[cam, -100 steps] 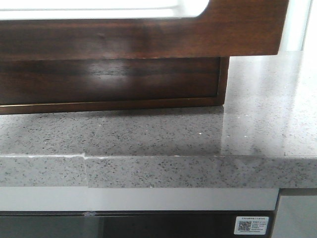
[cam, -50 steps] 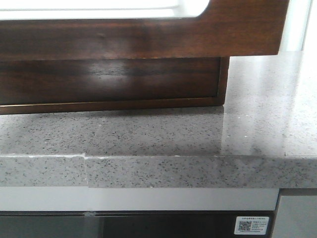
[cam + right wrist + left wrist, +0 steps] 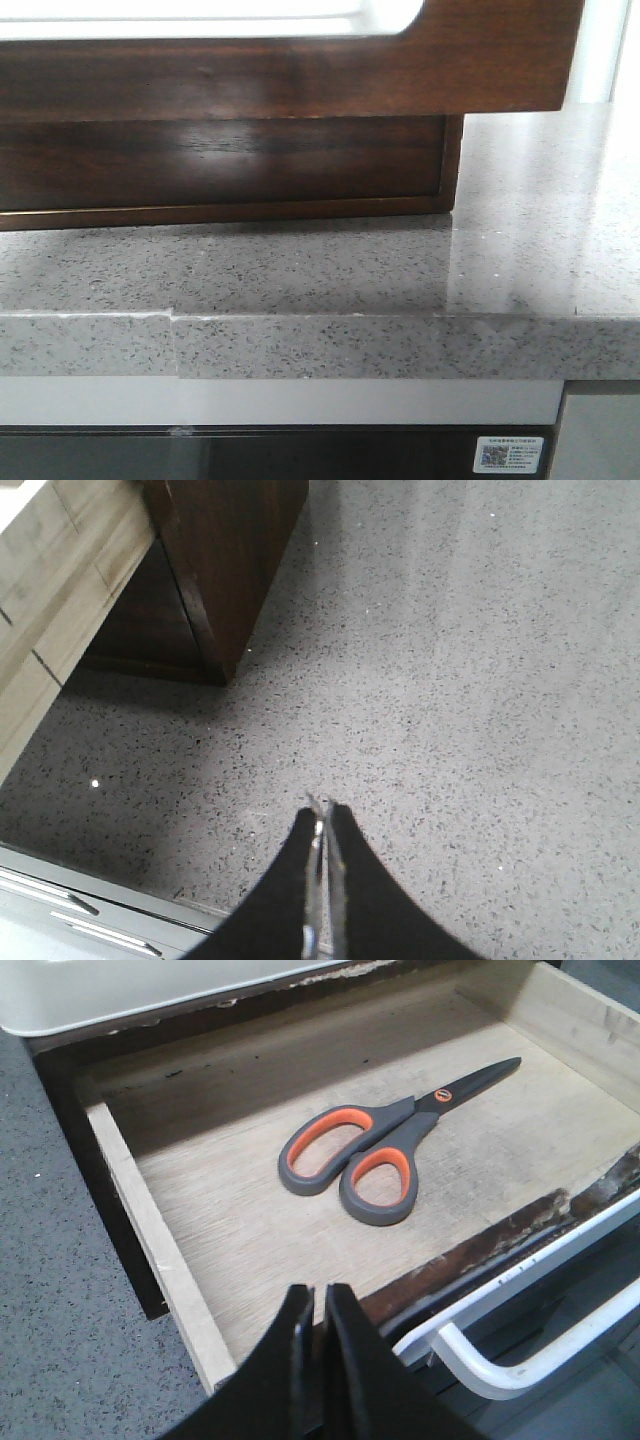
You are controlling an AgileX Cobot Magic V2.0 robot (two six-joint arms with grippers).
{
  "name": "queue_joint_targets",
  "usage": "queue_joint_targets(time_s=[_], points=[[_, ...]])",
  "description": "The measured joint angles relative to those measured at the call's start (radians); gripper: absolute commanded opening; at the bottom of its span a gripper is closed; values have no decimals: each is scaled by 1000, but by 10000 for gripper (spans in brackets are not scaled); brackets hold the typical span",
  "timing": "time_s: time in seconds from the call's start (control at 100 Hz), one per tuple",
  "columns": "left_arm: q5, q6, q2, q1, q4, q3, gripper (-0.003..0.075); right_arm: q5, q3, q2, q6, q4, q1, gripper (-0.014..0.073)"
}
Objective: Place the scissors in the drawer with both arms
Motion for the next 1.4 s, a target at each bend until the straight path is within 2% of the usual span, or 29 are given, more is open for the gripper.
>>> queue_joint_targets(time_s=[0.25, 0.37, 0.51, 0.69, 0.78, 0.93, 1.0, 1.14, 1.26, 1.4], points=[[3, 0, -2, 0, 0, 0, -20, 0, 0, 0, 0, 0, 0, -69], [-27, 0, -71, 0, 0, 37, -20, 0, 0, 0, 0, 0, 0, -69], [-146, -9, -243, 2, 51, 153, -20, 0, 0, 0, 0, 0, -2, -69], [-391, -21, -419, 2, 89, 378, -20, 1, 0, 0, 2, 0, -2, -69], [-497, -92, -473, 6, 134, 496, -20, 1, 0, 0, 2, 0, -2, -69], [-581, -392, -538, 10, 359, 647, -20, 1, 0, 0, 2, 0, -2, -69], [-632, -462, -547, 10, 429, 707, -20, 1, 0, 0, 2, 0, -2, -69], [-790, -504, -548, 10, 468, 822, -20, 1, 0, 0, 2, 0, -2, -69], [-903, -509, -557, 12, 473, 829, -20, 3, 0, 0, 2, 0, -2, -69], [-933, -509, -557, 24, 475, 829, -20, 2, 0, 0, 2, 0, -2, -69]])
